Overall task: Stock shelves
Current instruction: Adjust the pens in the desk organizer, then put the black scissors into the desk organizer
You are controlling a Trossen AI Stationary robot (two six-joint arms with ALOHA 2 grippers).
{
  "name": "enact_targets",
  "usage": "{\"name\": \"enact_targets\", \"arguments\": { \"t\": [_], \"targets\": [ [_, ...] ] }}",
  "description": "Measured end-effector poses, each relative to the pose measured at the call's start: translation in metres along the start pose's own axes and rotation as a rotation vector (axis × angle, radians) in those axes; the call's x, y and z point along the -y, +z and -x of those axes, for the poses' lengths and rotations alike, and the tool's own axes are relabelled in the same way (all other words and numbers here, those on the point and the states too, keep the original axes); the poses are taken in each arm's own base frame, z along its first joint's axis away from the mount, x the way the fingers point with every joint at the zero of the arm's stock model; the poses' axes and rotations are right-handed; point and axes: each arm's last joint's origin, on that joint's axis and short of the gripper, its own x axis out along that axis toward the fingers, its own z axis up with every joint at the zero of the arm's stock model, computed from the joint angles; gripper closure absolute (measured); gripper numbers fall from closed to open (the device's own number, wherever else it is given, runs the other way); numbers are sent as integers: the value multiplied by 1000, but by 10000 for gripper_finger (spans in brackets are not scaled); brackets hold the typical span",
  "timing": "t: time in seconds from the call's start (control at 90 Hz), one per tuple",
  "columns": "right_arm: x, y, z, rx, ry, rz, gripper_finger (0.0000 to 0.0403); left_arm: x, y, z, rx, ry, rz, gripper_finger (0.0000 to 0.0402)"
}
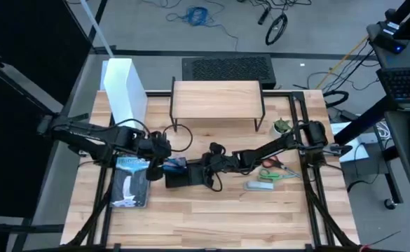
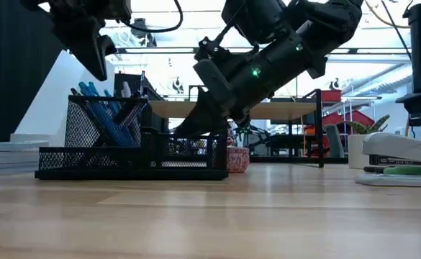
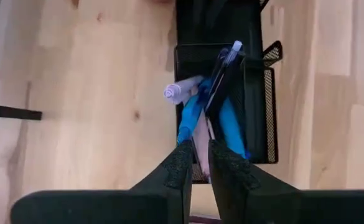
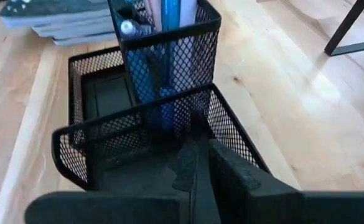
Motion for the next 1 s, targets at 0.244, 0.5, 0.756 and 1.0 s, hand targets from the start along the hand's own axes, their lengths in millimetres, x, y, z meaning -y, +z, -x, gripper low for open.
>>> {"name": "enact_targets", "arguments": {
  "t": [0.244, 0.5, 0.756, 1.0],
  "targets": [
    [2, 31, 44, -8, 5, 45, 381, -2, -6, 27, 136, 84, -7, 364],
    [24, 34, 117, -311, -102, -46, 381, -8, -14, 47, 234, 107, -10, 364],
    [48, 12, 177, -677, -330, -180, 377, -9, -17, 48, 243, 125, -65, 364],
    [56, -10, 183, -819, -403, -127, 297, -8, -15, 48, 258, 123, -79, 364]
  ]
}}
